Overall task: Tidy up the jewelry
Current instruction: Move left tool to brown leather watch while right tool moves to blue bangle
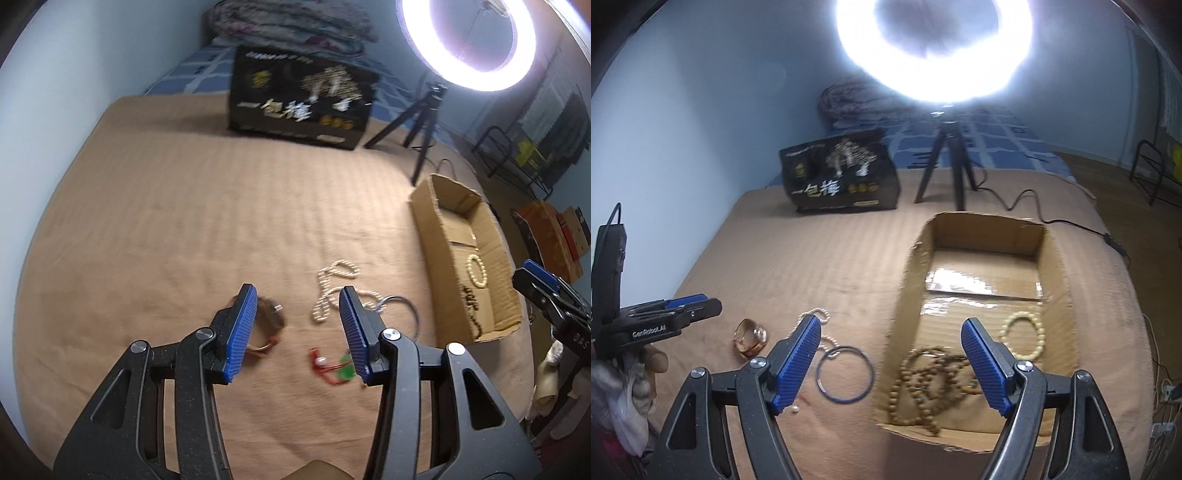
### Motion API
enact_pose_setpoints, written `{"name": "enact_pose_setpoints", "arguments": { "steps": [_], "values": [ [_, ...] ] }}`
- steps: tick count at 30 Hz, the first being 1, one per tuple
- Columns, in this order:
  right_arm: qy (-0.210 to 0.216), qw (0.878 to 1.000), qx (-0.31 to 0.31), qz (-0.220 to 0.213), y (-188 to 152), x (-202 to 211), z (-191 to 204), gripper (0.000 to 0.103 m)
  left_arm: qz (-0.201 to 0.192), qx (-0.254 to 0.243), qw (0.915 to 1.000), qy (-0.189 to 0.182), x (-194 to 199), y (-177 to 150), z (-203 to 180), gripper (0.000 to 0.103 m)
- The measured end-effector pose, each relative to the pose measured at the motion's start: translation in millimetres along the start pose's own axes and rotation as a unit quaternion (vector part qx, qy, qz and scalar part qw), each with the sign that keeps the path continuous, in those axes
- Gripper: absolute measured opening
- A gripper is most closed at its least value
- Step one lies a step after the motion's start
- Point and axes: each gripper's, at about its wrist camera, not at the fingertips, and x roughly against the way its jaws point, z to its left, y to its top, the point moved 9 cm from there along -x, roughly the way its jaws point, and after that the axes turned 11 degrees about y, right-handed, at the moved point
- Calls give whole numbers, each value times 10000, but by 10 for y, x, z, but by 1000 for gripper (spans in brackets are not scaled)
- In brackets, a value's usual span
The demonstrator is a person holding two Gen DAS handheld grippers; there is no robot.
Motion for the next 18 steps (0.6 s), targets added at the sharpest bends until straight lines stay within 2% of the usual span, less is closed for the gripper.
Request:
{"name": "enact_pose_setpoints", "arguments": {
  "steps": [10,12,14,18],
  "values": [
    [396,9983,106,404,-88,-317,342,80,450,412,9981,80,-299,-132,384,47],
    [491,9972,175,535,-138,-385,416,78,528,477,9974,84,-356,-153,417,47],
    [577,9956,239,701,-198,-462,483,71,625,520,9967,88,-429,-187,436,47],
    [685,9914,313,1068,-363,-642,590,69,797,537,9954,28,-538,-246,423,47]
  ]
}}
